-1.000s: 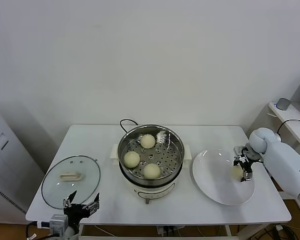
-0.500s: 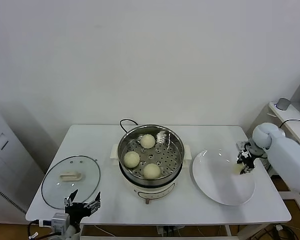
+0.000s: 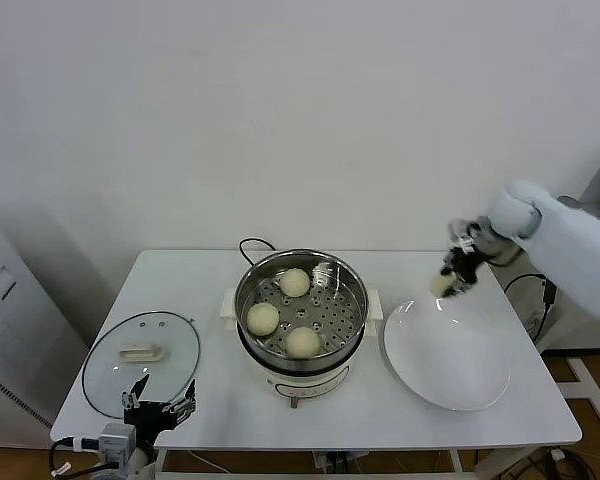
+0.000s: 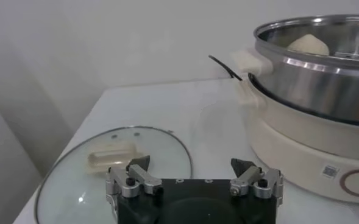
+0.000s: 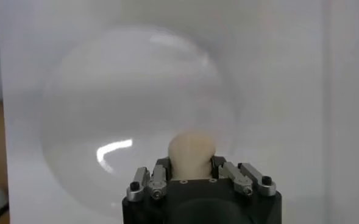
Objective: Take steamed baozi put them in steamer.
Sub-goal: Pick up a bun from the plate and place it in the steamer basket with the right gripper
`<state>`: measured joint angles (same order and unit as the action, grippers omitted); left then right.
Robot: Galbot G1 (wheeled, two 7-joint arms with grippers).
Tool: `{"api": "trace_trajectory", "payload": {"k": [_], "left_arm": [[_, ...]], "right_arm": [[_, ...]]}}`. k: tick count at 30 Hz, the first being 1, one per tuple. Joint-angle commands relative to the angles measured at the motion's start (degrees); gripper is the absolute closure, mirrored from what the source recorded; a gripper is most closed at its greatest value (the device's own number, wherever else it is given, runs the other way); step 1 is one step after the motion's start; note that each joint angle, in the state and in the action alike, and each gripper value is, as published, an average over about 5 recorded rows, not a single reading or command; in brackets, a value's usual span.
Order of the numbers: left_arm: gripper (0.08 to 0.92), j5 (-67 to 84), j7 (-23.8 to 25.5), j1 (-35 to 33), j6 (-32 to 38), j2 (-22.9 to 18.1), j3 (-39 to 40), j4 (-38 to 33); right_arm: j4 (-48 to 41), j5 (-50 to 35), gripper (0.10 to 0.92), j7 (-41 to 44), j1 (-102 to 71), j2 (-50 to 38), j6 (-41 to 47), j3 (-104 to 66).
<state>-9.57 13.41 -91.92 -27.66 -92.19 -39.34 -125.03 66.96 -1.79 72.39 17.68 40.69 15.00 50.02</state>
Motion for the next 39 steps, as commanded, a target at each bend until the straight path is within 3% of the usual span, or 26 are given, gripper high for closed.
{"api": "trace_trajectory", "payload": {"k": [1, 10, 17, 39], "left_arm": [[0.177, -1.83, -0.19, -0.26, 0.24, -2.81, 0.84, -1.15], [0.177, -1.45, -0.34, -0.46, 0.32, -2.21, 1.39, -2.69], [0.177, -0.58, -0.34, -0.51, 0.17, -2.34, 1.25, -3.54], [0.177, 0.77, -0.16, -0.79, -0.16, -2.48, 0.86, -4.63]], "right_arm": [[7.04, -23.96, 0.618, -2.25, 21.23, 8.98, 12.41, 22.21], [6.24, -28.36, 0.618, -3.7, 21.94, 18.53, 15.62, 23.94], [3.91, -25.21, 0.618, -5.48, 18.26, 23.62, 16.22, 23.79], [2.65, -14.07, 0.618, -9.8, 9.99, 25.02, 18.85, 23.41]]}}
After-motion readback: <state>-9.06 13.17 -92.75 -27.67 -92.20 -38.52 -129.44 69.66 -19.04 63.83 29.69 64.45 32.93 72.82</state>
